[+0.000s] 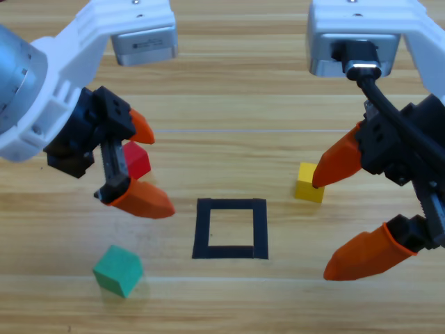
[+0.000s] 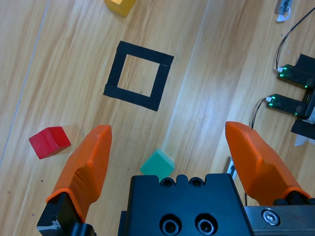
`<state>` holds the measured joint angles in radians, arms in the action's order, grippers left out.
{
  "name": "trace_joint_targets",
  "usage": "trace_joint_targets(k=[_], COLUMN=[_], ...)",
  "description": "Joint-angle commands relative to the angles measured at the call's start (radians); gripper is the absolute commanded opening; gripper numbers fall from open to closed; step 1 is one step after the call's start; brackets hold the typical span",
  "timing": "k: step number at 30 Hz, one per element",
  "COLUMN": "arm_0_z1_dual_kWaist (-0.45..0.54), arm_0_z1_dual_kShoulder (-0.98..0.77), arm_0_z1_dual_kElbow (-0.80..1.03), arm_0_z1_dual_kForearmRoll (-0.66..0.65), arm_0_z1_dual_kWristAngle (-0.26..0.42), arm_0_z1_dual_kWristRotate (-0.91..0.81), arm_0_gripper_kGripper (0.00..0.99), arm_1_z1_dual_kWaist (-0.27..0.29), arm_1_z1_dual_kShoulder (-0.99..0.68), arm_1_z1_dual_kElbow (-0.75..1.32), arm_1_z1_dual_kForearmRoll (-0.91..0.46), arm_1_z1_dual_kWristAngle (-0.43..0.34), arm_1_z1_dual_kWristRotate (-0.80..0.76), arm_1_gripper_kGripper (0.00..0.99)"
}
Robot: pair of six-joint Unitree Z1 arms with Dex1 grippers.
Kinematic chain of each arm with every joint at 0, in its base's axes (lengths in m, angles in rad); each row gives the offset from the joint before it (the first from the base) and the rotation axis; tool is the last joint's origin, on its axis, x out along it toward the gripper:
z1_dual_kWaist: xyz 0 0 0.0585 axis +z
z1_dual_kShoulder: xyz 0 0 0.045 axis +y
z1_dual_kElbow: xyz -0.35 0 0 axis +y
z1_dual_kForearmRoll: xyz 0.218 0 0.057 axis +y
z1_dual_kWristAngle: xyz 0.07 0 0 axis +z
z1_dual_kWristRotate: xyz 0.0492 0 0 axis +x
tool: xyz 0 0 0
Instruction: Stack the blocks in the rectangular block: red at the bottom, yellow in the middle, green on top
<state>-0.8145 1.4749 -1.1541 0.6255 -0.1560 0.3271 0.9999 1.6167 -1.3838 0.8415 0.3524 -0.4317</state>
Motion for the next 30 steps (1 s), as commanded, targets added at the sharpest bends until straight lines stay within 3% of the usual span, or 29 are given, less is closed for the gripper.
trace_joint_targets(k=[1,12,14,16,17,22,26,28,30], arm_0_z1_dual_kWaist=[-0.021,-0.023,-0.021,-0.021,-0.021,0.014,0.067,0.103,0.155], arm_0_z1_dual_kShoulder=[-0.010,-0.002,0.007,0.015,0.024,0.145,0.226,0.265,0.298], arm_0_z1_dual_kElbow=[0.027,0.031,0.031,0.024,0.017,-0.090,-0.197,-0.243,-0.282], arm_0_z1_dual_kForearmRoll=[-0.009,-0.018,-0.027,-0.041,-0.047,-0.070,-0.027,-0.003,0.049], arm_0_z1_dual_kWristAngle=[0.010,0.029,0.056,0.144,0.194,0.239,0.320,0.335,0.340], arm_0_z1_dual_kWristRotate=[-0.008,-0.023,-0.054,-0.145,-0.203,-0.405,-0.605,-0.686,-0.781], arm_0_gripper_kGripper=[0.990,0.990,0.990,0.990,0.990,0.990,0.990,0.990,0.990], arm_1_z1_dual_kWaist=[0.023,0.013,-0.001,-0.012,-0.012,-0.012,-0.014,-0.026,-0.055], arm_1_z1_dual_kShoulder=[0.048,0.046,0.048,0.054,0.063,0.117,0.167,0.192,0.204], arm_1_z1_dual_kElbow=[0.016,0.017,0.020,0.029,0.032,0.029,0.014,-0.009,-0.026], arm_1_z1_dual_kForearmRoll=[0.016,0.007,-0.012,-0.044,-0.059,-0.140,-0.182,-0.182,-0.182], arm_1_z1_dual_kWristAngle=[-0.024,-0.056,-0.082,-0.119,-0.165,-0.414,-0.658,-0.707,-0.707], arm_1_z1_dual_kWristRotate=[0.007,0.047,0.088,0.134,0.177,0.353,0.554,0.634,0.709], arm_1_gripper_kGripper=[0.963,0.963,0.963,0.963,0.963,0.963,0.965,0.965,0.965])
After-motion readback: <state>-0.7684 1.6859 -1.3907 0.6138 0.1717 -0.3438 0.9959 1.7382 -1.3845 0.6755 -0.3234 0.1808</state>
